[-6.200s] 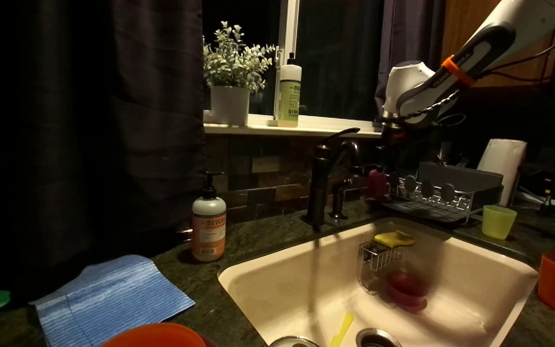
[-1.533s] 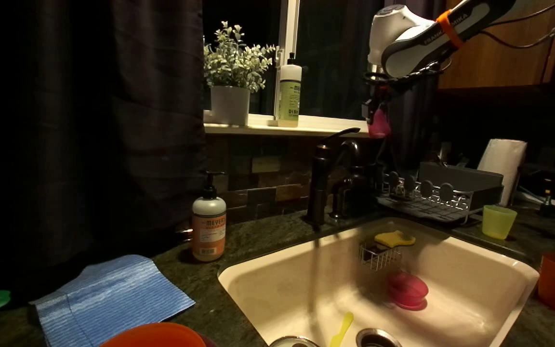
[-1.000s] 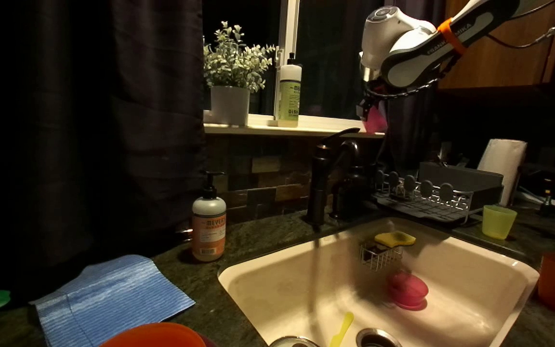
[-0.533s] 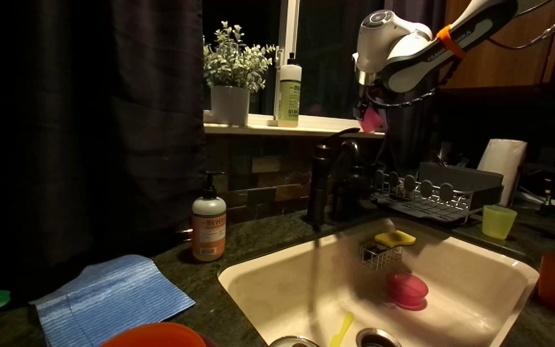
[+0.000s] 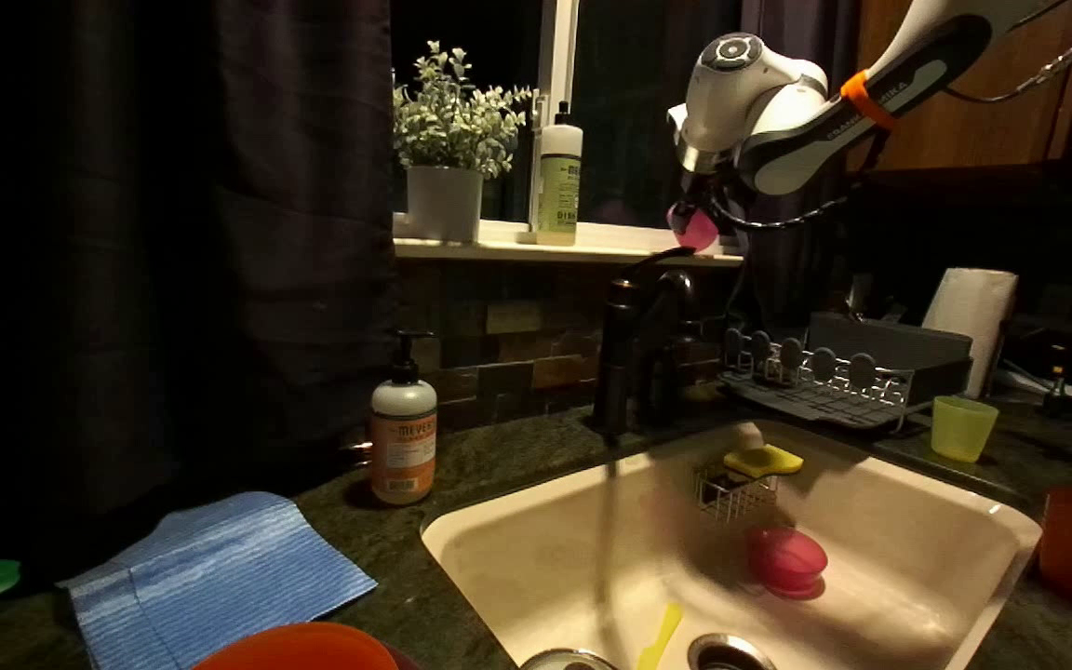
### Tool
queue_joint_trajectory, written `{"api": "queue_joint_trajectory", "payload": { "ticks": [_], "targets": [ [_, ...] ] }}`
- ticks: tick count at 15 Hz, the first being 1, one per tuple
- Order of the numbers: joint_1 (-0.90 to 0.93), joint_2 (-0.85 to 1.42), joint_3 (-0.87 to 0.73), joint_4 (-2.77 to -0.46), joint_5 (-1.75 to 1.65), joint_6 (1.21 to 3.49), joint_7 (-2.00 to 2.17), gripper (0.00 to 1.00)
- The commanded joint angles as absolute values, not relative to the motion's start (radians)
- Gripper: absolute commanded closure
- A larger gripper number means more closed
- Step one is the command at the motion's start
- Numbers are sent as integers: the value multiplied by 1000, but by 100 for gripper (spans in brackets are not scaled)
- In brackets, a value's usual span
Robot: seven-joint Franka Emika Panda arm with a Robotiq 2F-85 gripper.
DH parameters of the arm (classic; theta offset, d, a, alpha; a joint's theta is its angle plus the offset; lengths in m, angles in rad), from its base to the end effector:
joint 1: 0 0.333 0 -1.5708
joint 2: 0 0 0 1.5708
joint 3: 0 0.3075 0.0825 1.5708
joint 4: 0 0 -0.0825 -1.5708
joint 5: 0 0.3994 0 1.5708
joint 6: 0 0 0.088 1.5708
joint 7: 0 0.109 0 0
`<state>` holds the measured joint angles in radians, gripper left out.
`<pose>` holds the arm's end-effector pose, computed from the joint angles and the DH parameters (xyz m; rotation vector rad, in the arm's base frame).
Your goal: Put the pink cup behind the sink.
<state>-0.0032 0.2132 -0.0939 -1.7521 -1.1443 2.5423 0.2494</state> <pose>0.6749 -0.0509 0.4897 2.1385 0.5076 0.6765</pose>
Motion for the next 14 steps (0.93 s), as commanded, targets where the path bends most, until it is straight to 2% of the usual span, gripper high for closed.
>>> {"api": "queue_joint_trajectory", "payload": {
  "ticks": [1, 14],
  "targets": [
    [-18, 251, -93, -1745, -1169, 2584, 269, 1],
    [-33, 281, -86, -1709, -1088, 2589, 301, 0]
  ]
}}
